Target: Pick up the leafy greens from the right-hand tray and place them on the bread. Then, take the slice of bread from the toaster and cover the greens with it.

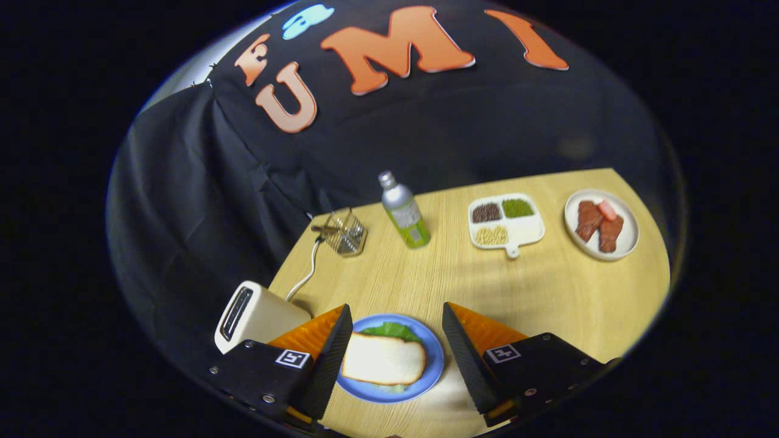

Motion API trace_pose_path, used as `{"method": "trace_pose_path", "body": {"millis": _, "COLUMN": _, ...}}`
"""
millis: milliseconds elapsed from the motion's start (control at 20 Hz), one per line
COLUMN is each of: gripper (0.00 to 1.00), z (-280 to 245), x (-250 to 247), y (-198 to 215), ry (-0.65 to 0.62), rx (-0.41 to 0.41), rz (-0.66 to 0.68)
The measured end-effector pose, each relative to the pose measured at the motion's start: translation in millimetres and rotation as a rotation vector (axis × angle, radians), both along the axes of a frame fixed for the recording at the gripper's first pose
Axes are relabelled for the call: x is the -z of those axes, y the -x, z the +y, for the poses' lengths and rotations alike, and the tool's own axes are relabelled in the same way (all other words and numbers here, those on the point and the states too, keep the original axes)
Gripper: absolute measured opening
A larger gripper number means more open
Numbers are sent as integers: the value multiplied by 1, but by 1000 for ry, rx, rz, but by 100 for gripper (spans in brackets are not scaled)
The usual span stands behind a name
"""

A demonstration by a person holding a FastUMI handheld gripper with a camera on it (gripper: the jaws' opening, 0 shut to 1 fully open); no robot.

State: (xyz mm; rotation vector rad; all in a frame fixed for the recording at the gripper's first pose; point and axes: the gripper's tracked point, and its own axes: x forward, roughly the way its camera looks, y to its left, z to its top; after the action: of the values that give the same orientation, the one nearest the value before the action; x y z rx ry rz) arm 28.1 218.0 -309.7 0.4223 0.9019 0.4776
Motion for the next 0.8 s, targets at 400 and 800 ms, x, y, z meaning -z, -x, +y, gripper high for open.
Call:
{"method": "trace_pose_path", "body": {"millis": 400, "gripper": 97, "z": -100, "x": -143, "y": -47, "ry": 135, "rx": 190, "rz": -367}}
{"method": "trace_pose_path", "body": {"millis": 800, "gripper": 98, "z": -153, "x": -255, "y": -42, "ry": 217, "rx": 307, "rz": -600}}
